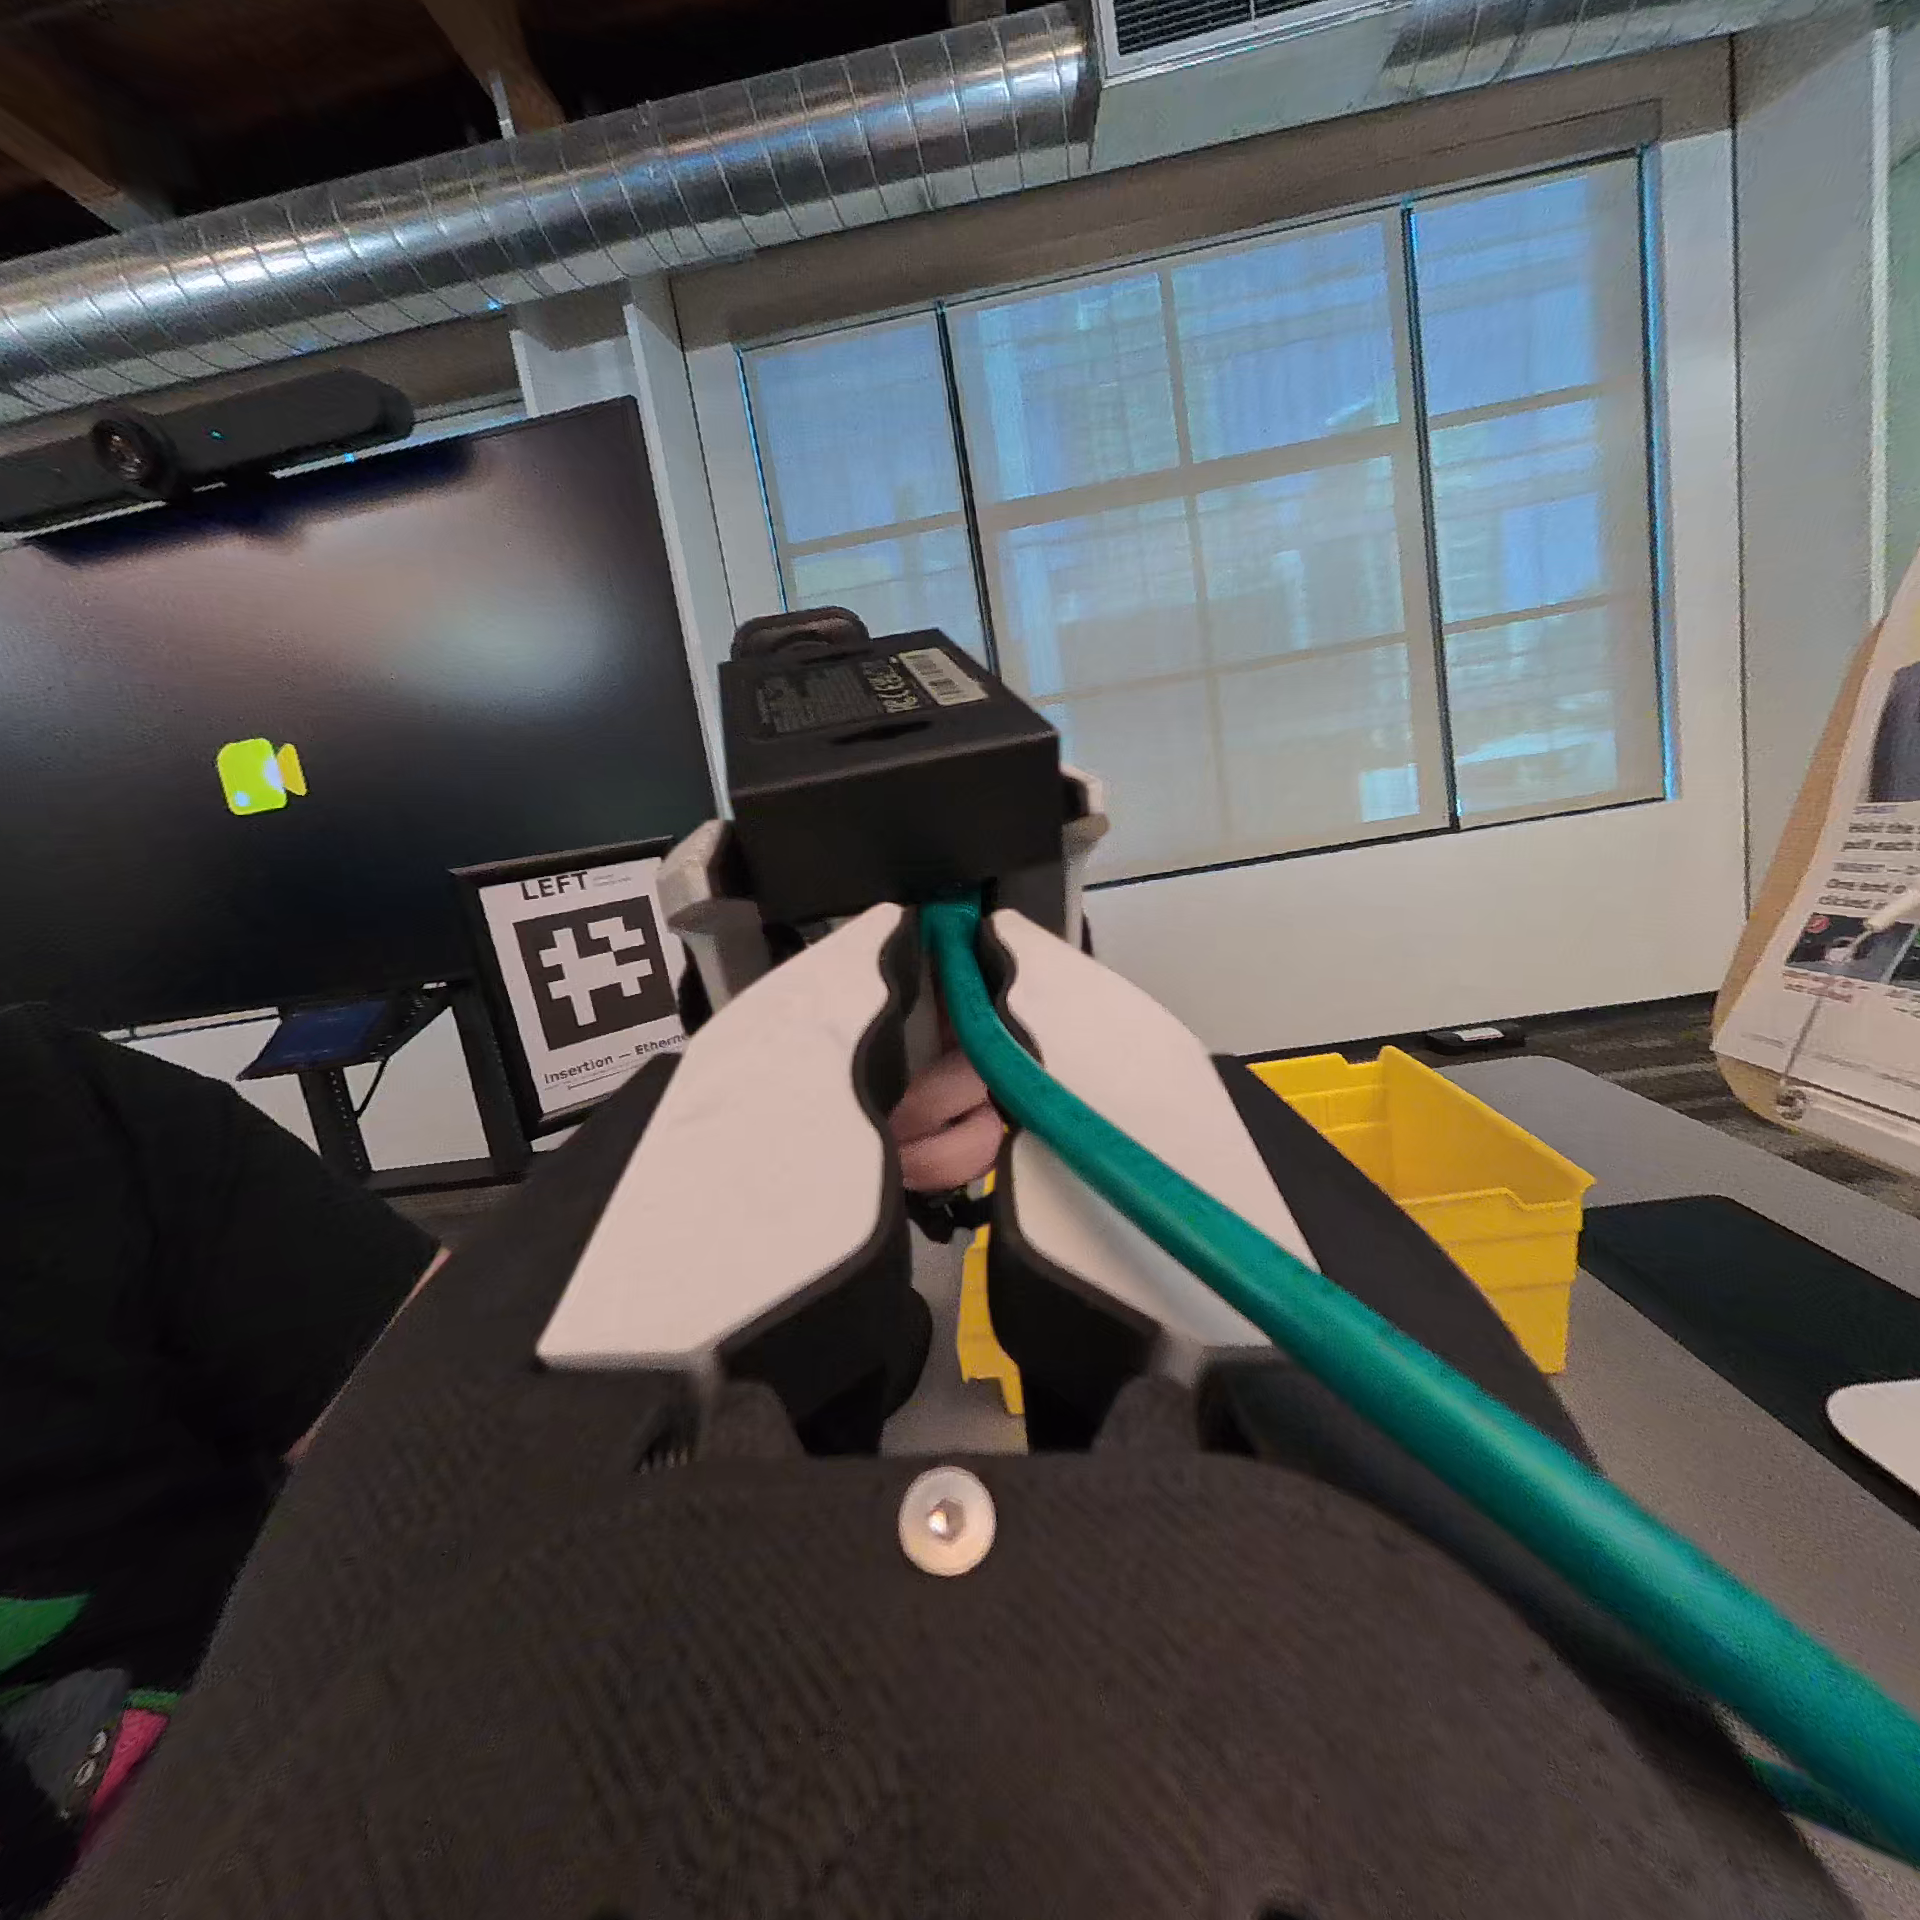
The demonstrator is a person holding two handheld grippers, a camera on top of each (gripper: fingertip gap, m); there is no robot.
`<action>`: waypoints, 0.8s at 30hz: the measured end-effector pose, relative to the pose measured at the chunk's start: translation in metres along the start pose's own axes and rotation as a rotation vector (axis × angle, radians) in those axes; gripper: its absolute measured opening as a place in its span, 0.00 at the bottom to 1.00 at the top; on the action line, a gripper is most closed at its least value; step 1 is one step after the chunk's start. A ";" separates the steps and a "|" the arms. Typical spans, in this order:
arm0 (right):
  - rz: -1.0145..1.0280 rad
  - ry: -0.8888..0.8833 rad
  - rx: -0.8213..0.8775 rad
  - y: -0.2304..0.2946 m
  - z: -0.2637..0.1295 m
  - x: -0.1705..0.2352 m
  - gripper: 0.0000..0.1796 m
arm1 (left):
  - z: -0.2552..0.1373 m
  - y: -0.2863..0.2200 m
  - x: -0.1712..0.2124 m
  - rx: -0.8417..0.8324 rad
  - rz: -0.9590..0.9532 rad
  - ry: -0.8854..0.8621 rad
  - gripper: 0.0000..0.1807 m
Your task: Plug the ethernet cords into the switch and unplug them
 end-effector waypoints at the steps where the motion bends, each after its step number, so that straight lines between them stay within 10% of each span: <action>1: -0.003 0.002 -0.002 0.000 -0.001 0.000 0.06 | 0.000 0.000 0.000 -0.003 -0.003 0.001 0.34; 14: -0.297 -0.032 0.223 0.052 0.008 -0.055 0.06 | -0.044 0.004 -0.016 -0.619 0.308 -0.348 0.33; 24: -0.261 -0.081 0.259 0.086 0.040 -0.025 0.06 | -0.020 -0.023 -0.003 -0.756 0.504 -0.394 0.33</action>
Point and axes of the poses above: each gripper's, where its closed fingertips meet, z out along the fingers, x out of its underside, y = z × x across the jaws, the point moved 10 cm from there along -z, back along the fingers, and after that the axes turned 13 degrees about -z, right-handed, at the moved point
